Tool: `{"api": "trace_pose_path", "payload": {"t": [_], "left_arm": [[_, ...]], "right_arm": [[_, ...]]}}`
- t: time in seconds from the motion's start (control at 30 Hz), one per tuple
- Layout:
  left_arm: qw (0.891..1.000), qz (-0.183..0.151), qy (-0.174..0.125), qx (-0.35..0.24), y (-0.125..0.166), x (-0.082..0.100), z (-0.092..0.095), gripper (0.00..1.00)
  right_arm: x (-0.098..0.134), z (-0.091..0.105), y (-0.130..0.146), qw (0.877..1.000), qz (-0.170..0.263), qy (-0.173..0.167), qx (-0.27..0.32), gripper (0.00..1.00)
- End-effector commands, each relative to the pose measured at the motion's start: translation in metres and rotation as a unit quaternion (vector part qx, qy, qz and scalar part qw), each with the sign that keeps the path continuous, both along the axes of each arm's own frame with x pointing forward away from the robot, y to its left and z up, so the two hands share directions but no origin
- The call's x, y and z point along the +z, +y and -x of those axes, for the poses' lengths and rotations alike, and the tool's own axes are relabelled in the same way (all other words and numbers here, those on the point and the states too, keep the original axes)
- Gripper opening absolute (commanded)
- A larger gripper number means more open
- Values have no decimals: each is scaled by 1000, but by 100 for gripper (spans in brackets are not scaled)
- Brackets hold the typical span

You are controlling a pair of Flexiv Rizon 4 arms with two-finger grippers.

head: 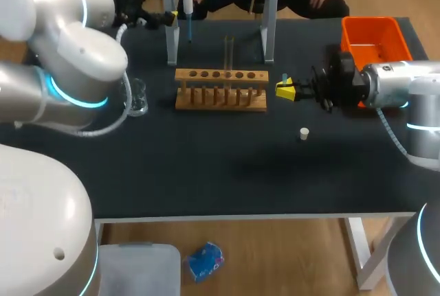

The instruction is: Invert the test tube, pick up the pipette, mount the tip to pipette, aspirate from beaker and dispense into the tube, eject the tip, return the pipette, and cap with the stopper.

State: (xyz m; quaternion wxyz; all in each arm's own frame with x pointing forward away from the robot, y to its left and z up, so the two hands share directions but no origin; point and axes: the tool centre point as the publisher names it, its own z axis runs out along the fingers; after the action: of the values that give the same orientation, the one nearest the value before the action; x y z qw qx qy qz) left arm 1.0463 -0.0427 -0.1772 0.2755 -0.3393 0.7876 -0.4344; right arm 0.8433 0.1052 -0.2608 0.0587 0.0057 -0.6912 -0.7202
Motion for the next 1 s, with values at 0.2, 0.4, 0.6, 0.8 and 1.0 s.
{"api": "trace_pose_path", "payload": {"t": [0.2, 0.4, 0.6, 0.8, 1.0], "left_arm": [[1000, -4, 16, -7, -11, 8, -60, 100], [1000, 10, 17, 8, -26, 6, -71, 100], [1000, 10, 17, 8, -26, 6, -71, 100], [1000, 10, 17, 8, -26, 6, -71, 100], [1000, 8, 19, 18, -46, 3, -71, 100]], "right_arm": [[1, 1, 0, 1000, 1, 0, -1, 0], [1, 1, 0, 1000, 1, 0, -1, 0], [1, 1, 0, 1000, 1, 0, -1, 0], [1, 1, 0, 1000, 1, 0, -1, 0], [1, 1, 0, 1000, 1, 0, -1, 0]]}}
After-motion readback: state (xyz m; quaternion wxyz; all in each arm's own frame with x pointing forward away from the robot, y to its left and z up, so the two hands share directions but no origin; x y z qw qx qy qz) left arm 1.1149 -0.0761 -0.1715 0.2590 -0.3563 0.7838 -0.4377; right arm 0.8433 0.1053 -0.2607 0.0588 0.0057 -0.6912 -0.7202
